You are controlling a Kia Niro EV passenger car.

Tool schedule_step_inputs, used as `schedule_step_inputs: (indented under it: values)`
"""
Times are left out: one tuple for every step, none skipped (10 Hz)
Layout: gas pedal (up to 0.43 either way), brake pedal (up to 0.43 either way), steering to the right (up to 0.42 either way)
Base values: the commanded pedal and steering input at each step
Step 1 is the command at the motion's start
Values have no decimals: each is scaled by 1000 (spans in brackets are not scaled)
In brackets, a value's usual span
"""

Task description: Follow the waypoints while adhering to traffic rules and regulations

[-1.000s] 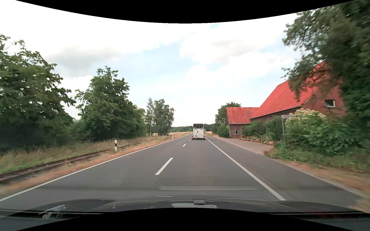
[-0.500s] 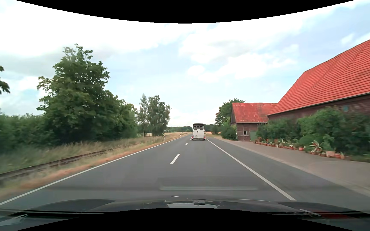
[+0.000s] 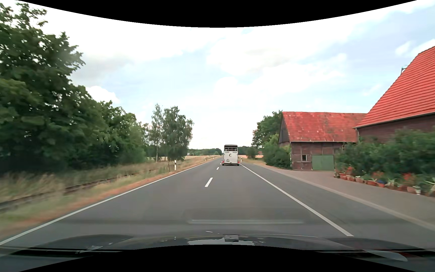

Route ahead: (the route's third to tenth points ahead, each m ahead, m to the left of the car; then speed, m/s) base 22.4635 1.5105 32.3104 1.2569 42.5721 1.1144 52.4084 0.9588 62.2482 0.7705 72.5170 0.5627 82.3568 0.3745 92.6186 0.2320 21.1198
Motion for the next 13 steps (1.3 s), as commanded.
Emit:
schedule_step_inputs:
  values:
    - [398,0,5]
    - [398,0,4]
    - [398,0,4]
    - [398,0,4]
    - [398,0,3]
    - [398,0,0]
    - [398,0,-2]
    - [398,0,-3]
    - [398,0,-3]
    - [390,0,-4]
    - [390,0,-6]
    - [378,0,-12]
    - [370,0,-13]
